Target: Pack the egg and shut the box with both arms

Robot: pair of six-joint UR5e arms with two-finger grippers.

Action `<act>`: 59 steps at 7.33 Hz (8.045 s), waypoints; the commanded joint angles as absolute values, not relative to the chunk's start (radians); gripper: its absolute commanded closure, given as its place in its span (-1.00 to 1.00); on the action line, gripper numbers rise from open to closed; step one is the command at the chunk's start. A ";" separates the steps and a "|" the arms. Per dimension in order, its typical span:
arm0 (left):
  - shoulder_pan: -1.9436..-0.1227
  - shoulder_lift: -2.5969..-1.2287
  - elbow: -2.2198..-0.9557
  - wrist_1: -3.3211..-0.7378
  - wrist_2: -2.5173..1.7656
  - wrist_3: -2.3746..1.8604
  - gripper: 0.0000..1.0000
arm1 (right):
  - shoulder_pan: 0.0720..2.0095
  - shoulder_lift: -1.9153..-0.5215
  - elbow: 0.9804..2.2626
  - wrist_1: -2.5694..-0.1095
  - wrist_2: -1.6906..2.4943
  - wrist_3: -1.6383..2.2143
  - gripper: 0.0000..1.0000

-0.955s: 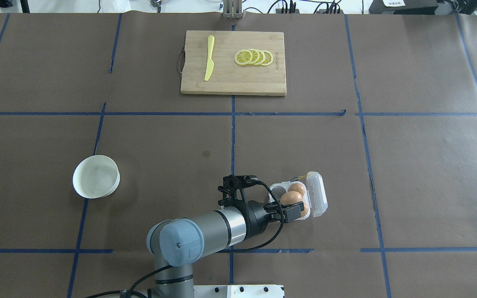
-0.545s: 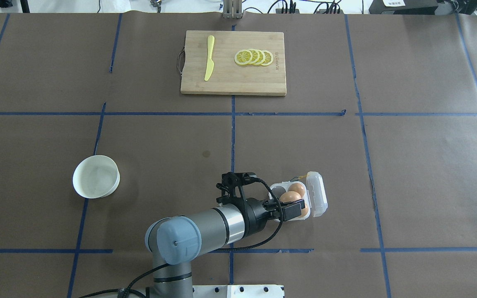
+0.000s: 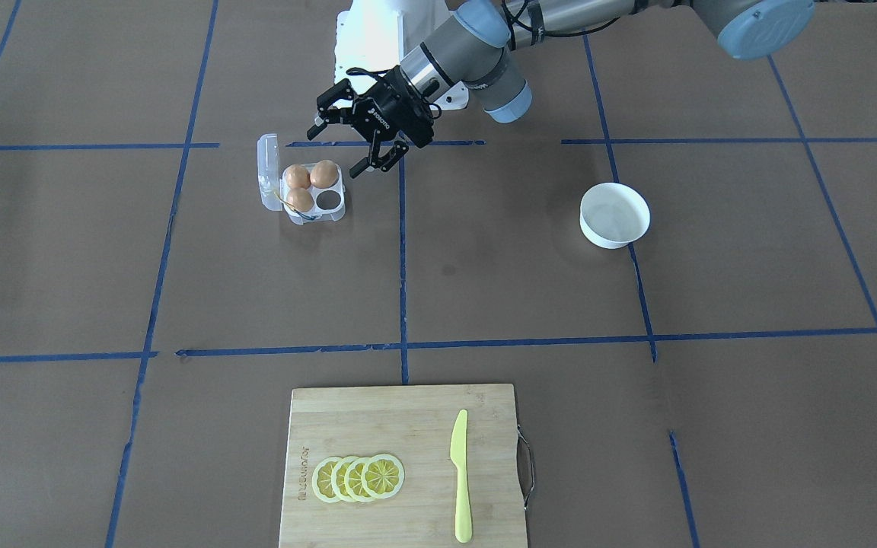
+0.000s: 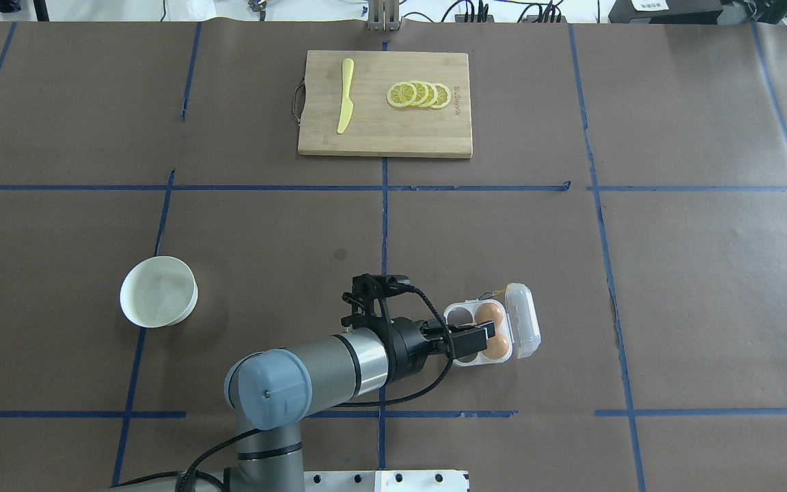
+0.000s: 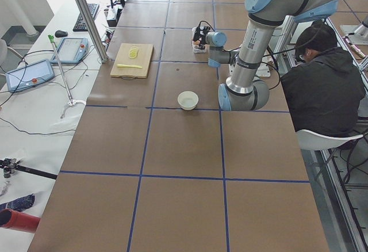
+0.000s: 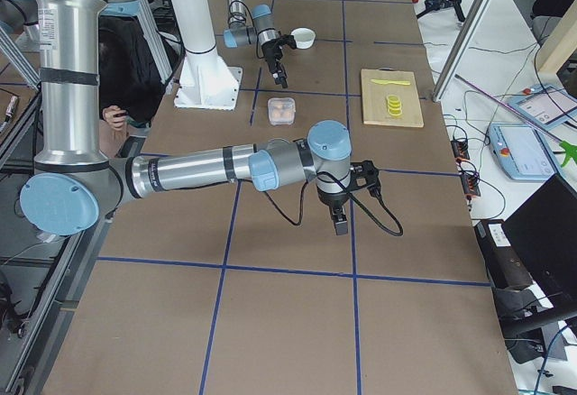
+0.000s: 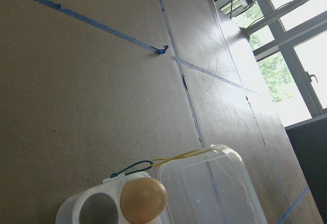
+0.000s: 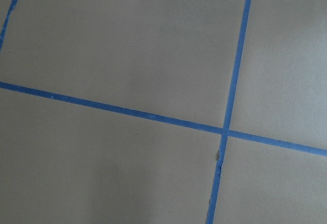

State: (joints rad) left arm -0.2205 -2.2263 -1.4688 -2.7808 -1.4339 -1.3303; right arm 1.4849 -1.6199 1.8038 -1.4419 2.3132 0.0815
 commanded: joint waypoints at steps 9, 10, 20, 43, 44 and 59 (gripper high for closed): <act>-0.903 -1.903 -1.962 -1.815 -1.934 -0.618 -1.00 | 1.485 -1.631 1.807 -1.442 2.315 0.086 -1.00; -1.020 -1.806 -1.974 -1.815 -1.966 -0.384 -1.00 | 1.485 -1.634 1.807 -1.442 2.315 0.087 -1.00; -1.571 -1.485 -1.744 -1.497 -2.327 -0.032 -1.00 | 1.174 -1.621 2.006 -1.205 2.419 0.728 0.95; -1.562 -1.529 -1.741 -1.505 -2.330 -0.032 -1.00 | 1.254 -1.641 2.014 -1.601 2.225 0.262 -1.00; -1.562 -1.531 -1.737 -1.503 -2.326 -0.037 -1.00 | 1.306 -1.731 2.010 -1.594 2.224 0.238 -1.00; -1.562 -1.453 -1.747 -1.566 -2.338 0.114 -1.00 | 1.466 -1.766 1.852 -1.591 2.250 0.138 -1.00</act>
State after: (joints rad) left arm -1.5606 -1.4527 -1.7463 -1.5656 -2.3372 0.1129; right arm 1.4665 -1.7668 1.8577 -1.5925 2.2478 0.1384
